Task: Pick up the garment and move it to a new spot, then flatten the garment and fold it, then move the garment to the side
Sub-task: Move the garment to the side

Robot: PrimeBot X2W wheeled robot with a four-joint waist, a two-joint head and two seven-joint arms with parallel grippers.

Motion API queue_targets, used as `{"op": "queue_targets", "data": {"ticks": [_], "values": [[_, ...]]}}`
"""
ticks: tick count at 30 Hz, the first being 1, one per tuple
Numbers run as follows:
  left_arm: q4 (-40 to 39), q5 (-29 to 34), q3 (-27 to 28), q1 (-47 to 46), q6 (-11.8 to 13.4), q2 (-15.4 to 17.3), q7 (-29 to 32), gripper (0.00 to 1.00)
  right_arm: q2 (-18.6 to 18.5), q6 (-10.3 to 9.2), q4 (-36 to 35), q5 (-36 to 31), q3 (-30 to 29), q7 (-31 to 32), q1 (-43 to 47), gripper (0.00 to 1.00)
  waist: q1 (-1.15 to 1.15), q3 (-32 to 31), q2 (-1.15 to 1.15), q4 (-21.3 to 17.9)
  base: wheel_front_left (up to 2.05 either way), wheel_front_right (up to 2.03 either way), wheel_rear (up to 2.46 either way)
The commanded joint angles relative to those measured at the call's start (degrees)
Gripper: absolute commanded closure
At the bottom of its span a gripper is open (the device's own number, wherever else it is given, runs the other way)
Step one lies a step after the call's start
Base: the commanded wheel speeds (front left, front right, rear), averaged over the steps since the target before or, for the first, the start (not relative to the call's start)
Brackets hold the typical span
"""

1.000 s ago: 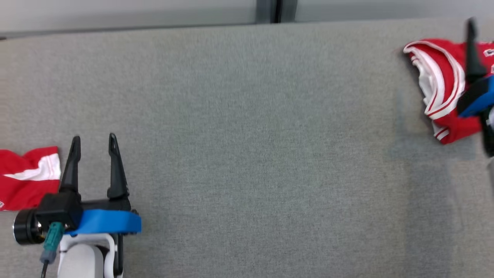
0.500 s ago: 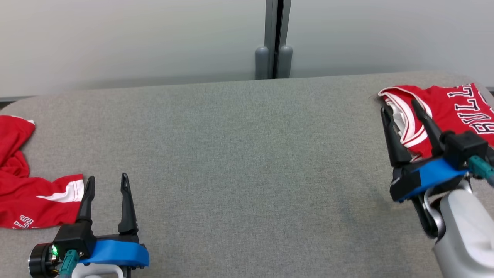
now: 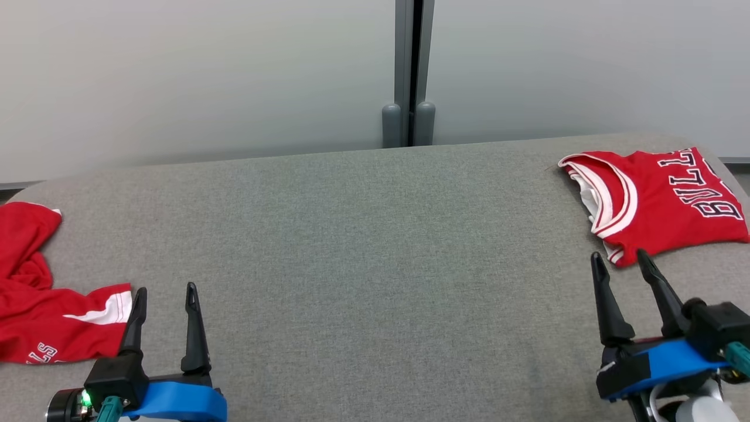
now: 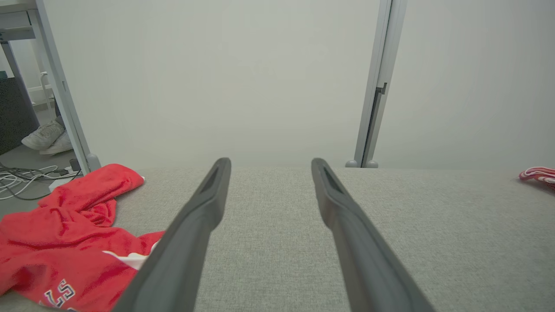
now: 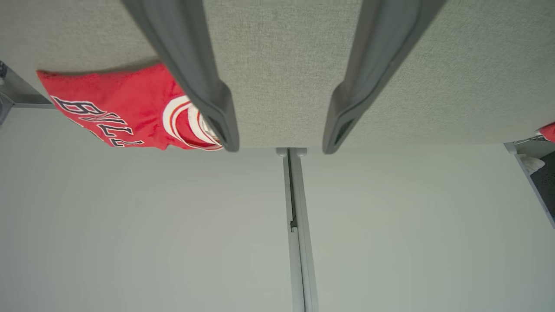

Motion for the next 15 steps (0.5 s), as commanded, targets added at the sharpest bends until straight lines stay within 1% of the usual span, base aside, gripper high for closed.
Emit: {"op": "queue_targets", "data": {"ticks": [1, 8, 15], "values": [[-0.1, -0.3, 0.1, 0.5, 0.1, 0.4, -0.2, 0.0, 1.1, 0.01, -2.2, -1.0, -0.6, 0.8, 2.3, 0.0, 0.0, -0.3, 0.0, -0.1, 0.0, 0.0, 0.0], [-0.4, -0.2, 0.4, 0.5, 0.5, 0.9, -0.2, 0.0, 3.2, 0.01, -7.5, -2.7, -2.0, 3.6, 5.7, 0.0, 0.0, -0.8, 0.0, 0.4, 0.0, 0.0, 0.0], [-0.5, -0.5, 0.1, 0.7, 0.6, 1.1, -0.2, 0.0, 4.1, 0.01, -9.2, -2.9, -2.3, 4.5, 7.3, 0.0, 0.0, -0.8, 0.0, 1.0, 0.0, 0.0, 0.0]]}}
